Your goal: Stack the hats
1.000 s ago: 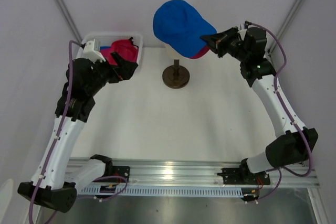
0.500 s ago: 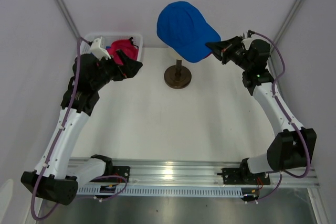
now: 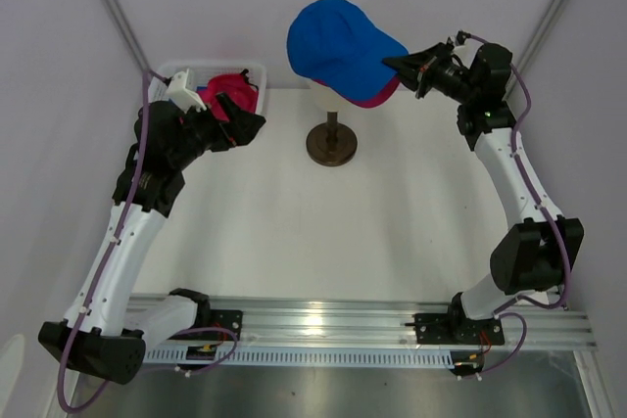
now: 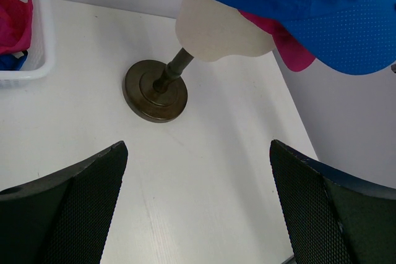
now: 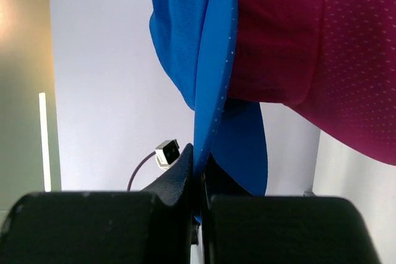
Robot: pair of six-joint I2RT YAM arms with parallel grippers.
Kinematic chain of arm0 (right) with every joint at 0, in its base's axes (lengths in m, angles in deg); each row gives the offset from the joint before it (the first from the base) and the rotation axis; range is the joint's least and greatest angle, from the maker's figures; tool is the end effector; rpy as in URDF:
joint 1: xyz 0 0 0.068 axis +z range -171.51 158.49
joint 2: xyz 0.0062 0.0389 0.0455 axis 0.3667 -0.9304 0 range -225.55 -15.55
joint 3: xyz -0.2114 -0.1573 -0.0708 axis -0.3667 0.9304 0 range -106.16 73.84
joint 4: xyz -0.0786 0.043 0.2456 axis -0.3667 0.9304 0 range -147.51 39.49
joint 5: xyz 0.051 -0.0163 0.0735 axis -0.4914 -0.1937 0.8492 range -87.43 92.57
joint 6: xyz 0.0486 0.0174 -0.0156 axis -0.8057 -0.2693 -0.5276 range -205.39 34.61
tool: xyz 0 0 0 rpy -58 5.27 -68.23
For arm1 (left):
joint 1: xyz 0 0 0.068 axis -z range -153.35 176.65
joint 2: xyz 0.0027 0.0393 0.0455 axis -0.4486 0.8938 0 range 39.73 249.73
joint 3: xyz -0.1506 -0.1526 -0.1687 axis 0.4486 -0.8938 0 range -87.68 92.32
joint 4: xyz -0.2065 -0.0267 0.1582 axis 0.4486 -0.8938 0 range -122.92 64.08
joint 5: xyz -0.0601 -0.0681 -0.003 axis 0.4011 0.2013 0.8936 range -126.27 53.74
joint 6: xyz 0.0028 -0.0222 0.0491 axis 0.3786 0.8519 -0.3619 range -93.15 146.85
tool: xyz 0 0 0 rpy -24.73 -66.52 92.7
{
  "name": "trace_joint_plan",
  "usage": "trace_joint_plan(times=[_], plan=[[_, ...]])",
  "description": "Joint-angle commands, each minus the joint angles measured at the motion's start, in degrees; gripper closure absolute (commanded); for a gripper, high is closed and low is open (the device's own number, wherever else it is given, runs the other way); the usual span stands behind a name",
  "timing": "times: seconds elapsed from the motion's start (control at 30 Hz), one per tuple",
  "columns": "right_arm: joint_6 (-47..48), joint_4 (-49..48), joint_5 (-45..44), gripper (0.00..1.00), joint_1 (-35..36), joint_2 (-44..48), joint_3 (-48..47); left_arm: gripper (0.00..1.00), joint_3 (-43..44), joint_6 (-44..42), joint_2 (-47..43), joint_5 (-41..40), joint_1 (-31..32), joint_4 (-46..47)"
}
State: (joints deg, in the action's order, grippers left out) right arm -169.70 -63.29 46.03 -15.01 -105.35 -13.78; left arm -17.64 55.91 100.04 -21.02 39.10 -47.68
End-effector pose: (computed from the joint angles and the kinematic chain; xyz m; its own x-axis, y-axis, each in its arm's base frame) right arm 0.3607 0.0658 0.4344 -0.7542 0.6411 -0.1419 -0.1378 0.0568 0.9888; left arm 0.2193 -0.0581 0.4208 -0.4009 -0.3915 -0.8283 0.3024 0.7969 -0.5230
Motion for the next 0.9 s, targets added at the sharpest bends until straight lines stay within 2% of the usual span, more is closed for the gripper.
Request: trace_joint_plan(times=[0.0,0.27,0.5,0.77,0.87], plan=[[-5.9,-3.4,4.6,1.0,-1.0,-1.1,0.9,0.01,-0.5,0.4,-0.6,0.4,-0.7,1.0],[-9.6,-5.2,8.8,1.0,-4.1,-2.9,0.3,0.0,-0.8,-0.1,-1.8,-1.2,-0.7,0.4],[-8.1,-3.7,13.7,1.0,-8.0,-6.0,-3.4,0.01,-1.0,0.6,-1.8,-0.9,-0.7,0.9],[5.0,5.1,16.2,1.0,-9.0,-8.4,-0.5,0.0,-1.3,0.1,-2.5,-2.1,-0.7,-0.1],[9.9,8.7,16.0,0.9,-9.5,-9.7,-1.0,0.01,-1.0,-0.2,-2.7,-2.5,-0.7,-0.7]])
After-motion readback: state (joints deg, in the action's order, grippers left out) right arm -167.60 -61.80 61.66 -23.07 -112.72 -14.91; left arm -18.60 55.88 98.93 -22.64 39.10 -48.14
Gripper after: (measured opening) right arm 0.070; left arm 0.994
